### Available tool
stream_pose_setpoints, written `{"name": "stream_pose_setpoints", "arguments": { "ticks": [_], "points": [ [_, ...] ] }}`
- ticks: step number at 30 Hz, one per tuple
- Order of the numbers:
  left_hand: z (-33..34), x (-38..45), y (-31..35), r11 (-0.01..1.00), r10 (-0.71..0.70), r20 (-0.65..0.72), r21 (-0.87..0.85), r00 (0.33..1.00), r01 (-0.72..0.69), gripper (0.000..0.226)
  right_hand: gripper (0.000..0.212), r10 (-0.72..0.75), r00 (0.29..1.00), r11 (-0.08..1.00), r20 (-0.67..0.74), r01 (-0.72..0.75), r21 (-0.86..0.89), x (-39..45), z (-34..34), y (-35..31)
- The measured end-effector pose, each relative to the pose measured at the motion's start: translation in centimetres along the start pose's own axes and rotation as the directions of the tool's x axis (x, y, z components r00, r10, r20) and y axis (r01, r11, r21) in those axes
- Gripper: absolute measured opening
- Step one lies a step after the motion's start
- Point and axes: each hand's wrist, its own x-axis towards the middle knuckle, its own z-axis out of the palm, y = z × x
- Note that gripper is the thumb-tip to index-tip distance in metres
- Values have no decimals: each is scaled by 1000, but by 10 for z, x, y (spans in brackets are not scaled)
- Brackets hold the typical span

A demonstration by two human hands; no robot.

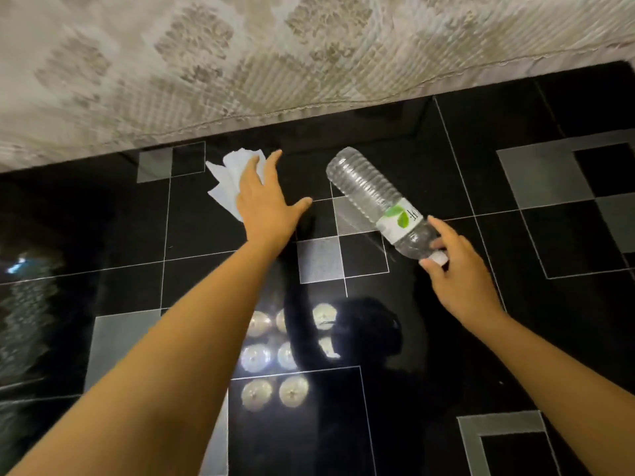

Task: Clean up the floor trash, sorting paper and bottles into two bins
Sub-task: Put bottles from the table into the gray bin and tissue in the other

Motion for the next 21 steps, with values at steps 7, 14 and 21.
{"name": "stream_pose_setpoints", "arguments": {
  "ticks": [7, 14, 21],
  "points": [
    [-6, 43, -59, 973, -177, 241, 189, 954, 133, 106, 65, -123, 991, 991, 59, 120, 51, -6, 82, -44],
    [-2, 32, -75, 989, -22, 233, 144, 972, -12, 66, 69, -101, 990, 994, 98, 97, 45, 10, 88, -48],
    [-19, -15, -73, 989, -130, 140, -54, 982, 138, 32, 66, 21, 980, 993, 198, -43, 110, 8, 83, -59]
  ]
}}
